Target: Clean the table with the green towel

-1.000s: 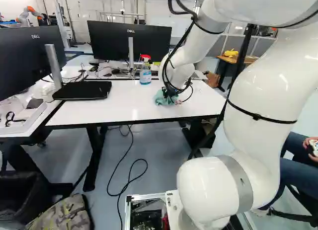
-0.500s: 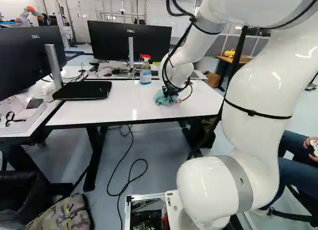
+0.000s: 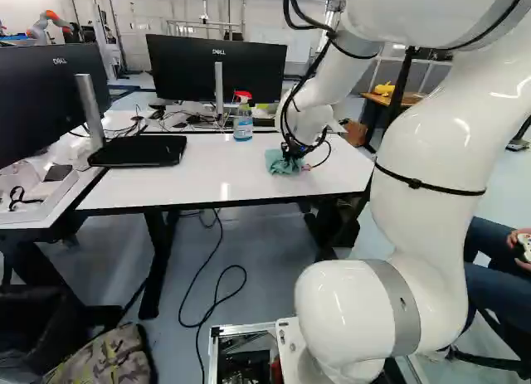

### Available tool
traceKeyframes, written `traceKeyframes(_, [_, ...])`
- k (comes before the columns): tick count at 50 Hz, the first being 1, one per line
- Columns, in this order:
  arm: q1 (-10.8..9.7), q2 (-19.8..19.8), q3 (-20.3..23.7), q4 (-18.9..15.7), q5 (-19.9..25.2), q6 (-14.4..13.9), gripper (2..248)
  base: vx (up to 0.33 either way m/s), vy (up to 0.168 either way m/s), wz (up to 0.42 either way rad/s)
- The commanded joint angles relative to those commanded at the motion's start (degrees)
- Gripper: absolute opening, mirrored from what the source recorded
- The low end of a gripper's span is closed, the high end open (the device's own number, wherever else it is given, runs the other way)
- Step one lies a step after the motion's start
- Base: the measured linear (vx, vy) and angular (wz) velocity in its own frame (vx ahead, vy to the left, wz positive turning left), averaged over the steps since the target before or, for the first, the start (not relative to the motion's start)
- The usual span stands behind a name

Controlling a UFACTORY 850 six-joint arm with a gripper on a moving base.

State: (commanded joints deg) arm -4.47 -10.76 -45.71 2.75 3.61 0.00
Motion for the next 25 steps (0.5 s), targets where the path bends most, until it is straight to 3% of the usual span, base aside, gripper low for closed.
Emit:
traceKeyframes(11, [-1.1,1.6,1.8,0.0,0.0,0.0,34,0.000,0.000,0.000])
traceKeyframes(25, [0.0,5.0,5.6,0.0,0.0,0.0,34,0.000,0.000,0.000])
